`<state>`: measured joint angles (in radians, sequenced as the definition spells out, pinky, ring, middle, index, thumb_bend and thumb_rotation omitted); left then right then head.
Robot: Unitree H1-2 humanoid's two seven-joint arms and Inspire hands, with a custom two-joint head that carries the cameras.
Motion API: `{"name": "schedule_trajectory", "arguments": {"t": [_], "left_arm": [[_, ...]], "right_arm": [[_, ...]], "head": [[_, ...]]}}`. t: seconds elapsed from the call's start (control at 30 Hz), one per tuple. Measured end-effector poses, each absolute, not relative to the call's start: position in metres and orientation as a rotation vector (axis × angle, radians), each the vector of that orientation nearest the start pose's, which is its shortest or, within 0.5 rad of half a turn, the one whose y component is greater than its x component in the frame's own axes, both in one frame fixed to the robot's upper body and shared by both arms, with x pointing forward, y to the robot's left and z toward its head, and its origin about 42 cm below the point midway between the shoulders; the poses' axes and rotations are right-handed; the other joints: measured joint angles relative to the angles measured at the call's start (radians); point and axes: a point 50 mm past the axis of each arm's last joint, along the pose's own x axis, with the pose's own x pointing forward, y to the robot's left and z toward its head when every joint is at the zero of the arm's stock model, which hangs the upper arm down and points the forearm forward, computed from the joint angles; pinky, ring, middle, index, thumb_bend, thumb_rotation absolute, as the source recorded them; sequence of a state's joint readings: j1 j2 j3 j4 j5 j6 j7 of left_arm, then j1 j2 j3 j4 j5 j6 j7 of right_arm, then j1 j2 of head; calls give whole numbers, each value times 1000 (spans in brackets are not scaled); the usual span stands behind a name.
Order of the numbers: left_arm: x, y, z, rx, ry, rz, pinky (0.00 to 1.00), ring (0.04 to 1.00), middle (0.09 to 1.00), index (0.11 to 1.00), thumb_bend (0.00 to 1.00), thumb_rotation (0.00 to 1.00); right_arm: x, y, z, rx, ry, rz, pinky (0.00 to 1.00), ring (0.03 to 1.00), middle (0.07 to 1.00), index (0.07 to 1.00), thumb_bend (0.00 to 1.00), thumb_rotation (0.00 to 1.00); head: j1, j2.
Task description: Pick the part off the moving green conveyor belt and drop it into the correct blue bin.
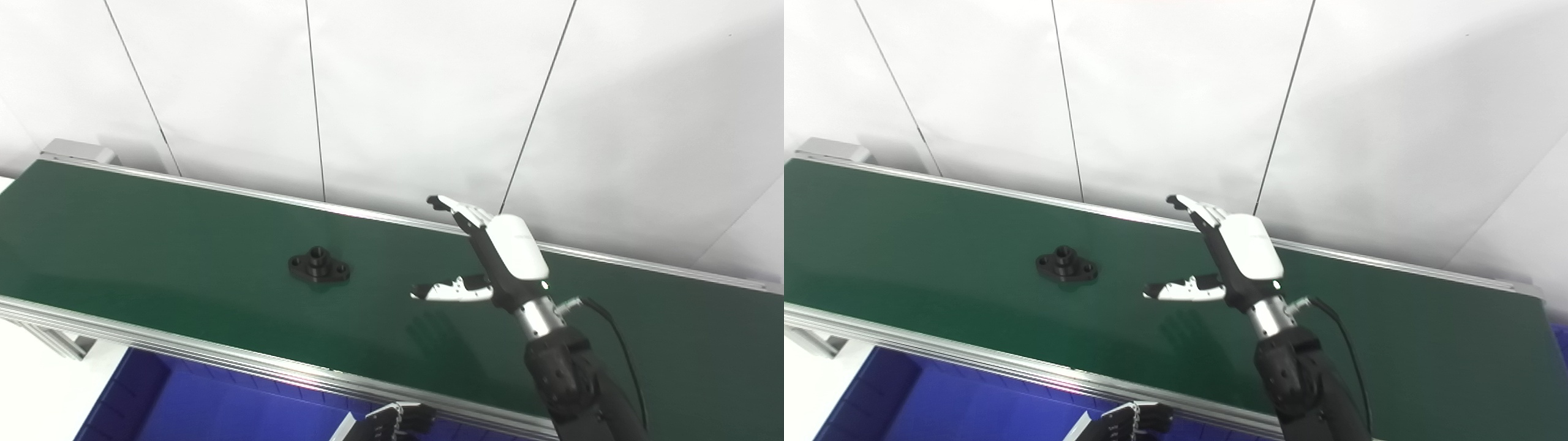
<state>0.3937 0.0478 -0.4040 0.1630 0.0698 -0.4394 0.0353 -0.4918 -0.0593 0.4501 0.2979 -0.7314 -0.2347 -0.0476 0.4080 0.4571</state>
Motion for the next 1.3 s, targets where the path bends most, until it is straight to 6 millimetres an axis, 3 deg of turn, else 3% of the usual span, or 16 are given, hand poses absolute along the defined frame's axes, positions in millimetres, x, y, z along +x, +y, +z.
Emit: {"name": "schedule_trajectory", "arguments": {"t": [0.3,0.47,0.8,1.2,1.23,1.3], "left_arm": [[110,131,7,-10,95,-292,641,736,752,731,908,750],[109,128,7,-10,93,-291,636,735,747,729,911,758],[108,126,8,7,86,-291,655,744,751,732,916,748],[109,122,14,-4,63,-299,667,747,751,736,924,739],[109,122,15,-5,61,-299,673,752,753,738,926,733],[108,120,16,-13,61,-298,676,755,755,740,924,732]], "right_arm": [[395,-36,178,-1013,-597,541,786,806,805,866,887,679],[399,-23,171,-1134,-632,568,771,786,790,847,905,663],[402,-4,156,-1186,-623,601,763,777,787,847,921,645],[406,-3,139,-1216,-543,620,651,696,729,841,923,615],[406,-3,138,-1219,-536,623,641,679,714,842,921,618],[408,-3,136,-1228,-526,626,504,538,600,835,915,611]], "head": [[11,5],[20,8],[40,15],[55,28],[57,29],[60,34]]}}
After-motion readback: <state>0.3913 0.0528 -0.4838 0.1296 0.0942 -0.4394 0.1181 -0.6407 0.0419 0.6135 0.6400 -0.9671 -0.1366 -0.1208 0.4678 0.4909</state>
